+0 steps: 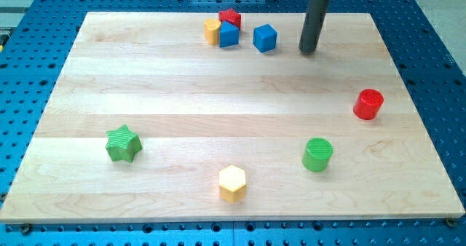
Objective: Move your arm towards center right
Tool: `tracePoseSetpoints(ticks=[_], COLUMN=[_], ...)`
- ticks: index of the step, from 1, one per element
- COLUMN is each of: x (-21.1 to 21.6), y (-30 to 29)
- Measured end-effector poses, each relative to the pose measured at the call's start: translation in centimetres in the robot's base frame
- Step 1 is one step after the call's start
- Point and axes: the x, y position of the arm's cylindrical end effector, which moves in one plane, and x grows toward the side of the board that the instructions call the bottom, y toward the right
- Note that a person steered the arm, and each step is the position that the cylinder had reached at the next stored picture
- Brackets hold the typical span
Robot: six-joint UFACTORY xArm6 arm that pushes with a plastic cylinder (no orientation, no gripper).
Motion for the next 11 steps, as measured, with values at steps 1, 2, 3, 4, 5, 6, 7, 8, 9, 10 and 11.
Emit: tracePoseSetpoints(ticks=[1,2,3,4,5,6,7,8,9,10,11], x=[-1.0,-0.5,0.1,0.1,0.1,0.1,0.1,0.2,3.4,5.5,9.5], y=[-4.6,-9.3,-9.5,-10.1,-9.6,-9.6,-9.6,-9.6,-4.4,3.7,10.1])
